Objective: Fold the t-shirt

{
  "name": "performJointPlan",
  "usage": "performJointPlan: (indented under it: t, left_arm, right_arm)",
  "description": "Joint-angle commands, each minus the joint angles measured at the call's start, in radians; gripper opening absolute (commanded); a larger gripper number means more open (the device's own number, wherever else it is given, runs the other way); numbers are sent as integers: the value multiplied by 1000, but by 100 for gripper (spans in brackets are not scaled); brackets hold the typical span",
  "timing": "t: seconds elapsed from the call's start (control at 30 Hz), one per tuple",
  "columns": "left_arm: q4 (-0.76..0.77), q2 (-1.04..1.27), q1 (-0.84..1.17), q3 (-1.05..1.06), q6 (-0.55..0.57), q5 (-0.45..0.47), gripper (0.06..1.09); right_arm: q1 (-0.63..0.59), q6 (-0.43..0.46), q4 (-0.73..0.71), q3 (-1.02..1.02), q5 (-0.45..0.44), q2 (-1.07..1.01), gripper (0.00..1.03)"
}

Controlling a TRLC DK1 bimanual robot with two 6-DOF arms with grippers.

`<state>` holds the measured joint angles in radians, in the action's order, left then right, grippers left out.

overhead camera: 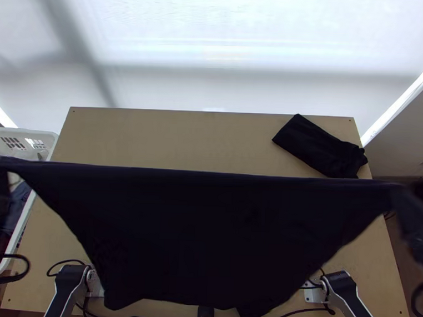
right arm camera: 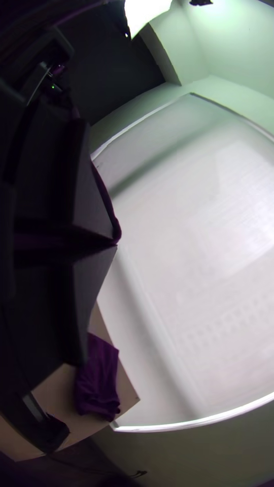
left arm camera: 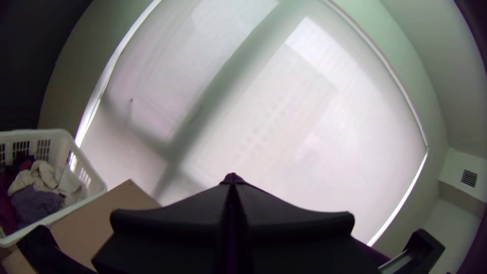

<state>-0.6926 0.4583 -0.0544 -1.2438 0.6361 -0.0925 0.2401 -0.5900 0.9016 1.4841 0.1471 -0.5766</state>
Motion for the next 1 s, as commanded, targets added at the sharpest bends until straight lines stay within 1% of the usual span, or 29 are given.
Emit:
performJointPlan:
  t: [0.0, 0.17, 0.27, 0.33, 0.47, 0.6, 0.67, 0.73, 0.97]
  left_arm:
    - [19, -47, -5, 147, 22, -29, 9]
    - [77, -26, -10, 314, 20, 16, 9]
    - [100, 43, -15, 348, 20, 45, 9]
    - [104, 108, -16, 348, 28, 80, 9]
    - [123, 217, -24, 349, 28, 99, 9]
    - [150, 324, -42, 339, 25, 129, 9]
    - [143, 387, -53, 331, 8, 197, 9]
    - [131, 445, -64, 317, -9, 246, 9]
    - [128, 657, -78, 248, -75, 278, 9]
  right_arm:
    - [24, -34, -46, -97, -46, 26, 3]
    - [31, -31, -152, -251, -46, -19, 3]
    - [31, -45, -194, -309, -46, -72, 3]
    - [31, -48, -219, -338, -44, -118, 3]
    - [27, -45, -242, -351, -34, -250, 3]
    - [-13, -34, -276, -363, 16, -376, 3]
    - [-28, -30, -297, -369, 20, -442, 3]
    - [-53, -25, -313, -366, 32, -508, 3]
    - [-119, 7, -382, -317, 34, -723, 3]
